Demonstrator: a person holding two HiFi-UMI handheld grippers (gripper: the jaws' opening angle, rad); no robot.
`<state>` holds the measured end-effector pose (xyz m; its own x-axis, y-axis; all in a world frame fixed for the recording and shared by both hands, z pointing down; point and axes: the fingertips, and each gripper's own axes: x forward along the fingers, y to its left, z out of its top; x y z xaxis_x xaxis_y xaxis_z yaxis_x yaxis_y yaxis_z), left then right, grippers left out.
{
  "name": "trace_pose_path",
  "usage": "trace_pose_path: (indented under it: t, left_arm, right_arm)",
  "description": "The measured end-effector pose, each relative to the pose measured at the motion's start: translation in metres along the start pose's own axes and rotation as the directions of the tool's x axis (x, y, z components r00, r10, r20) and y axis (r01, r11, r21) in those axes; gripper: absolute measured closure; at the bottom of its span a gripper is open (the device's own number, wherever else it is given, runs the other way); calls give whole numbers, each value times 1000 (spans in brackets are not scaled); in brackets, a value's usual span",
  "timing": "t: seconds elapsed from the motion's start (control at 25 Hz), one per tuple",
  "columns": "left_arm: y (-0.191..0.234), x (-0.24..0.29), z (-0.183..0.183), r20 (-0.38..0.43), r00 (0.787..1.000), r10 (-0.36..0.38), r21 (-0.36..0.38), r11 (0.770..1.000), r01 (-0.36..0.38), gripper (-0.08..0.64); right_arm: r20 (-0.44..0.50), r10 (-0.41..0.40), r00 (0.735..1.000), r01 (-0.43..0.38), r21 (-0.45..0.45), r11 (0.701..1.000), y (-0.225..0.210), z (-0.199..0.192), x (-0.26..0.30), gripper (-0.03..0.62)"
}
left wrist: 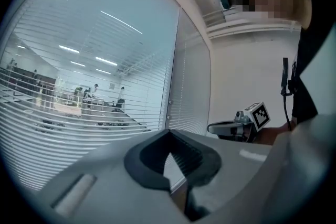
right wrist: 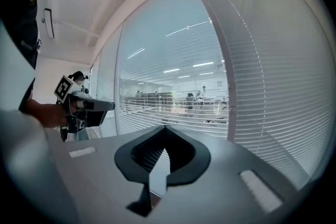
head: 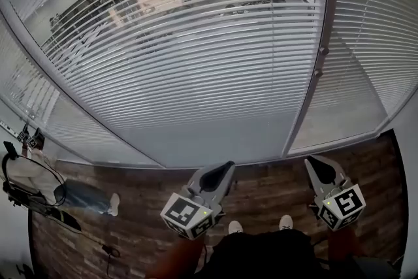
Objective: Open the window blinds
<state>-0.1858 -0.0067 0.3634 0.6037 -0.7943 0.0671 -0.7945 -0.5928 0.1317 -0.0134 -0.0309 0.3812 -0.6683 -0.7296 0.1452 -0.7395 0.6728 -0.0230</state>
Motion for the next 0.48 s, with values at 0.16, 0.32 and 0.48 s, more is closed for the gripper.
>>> trace_pose_path:
  t: [0.16, 0.32, 0.48]
  left_arm:
    - [7, -10, -3, 25, 1000, -9, -21, 1000, 10, 560]
    - [11, -18, -3, 22, 1000, 10, -31, 999, -9, 560]
    - [9, -14, -7, 39, 999, 6, -23, 1000, -5, 560]
  right_arm:
    - [-8, 1, 1000, -2, -22, 1000, 10, 6, 5, 568]
    - [-10, 2, 1000, -2, -27, 1000, 15, 9, 6, 568]
    - [-31, 3, 1000, -5, -43, 999, 13, 3, 6, 569]
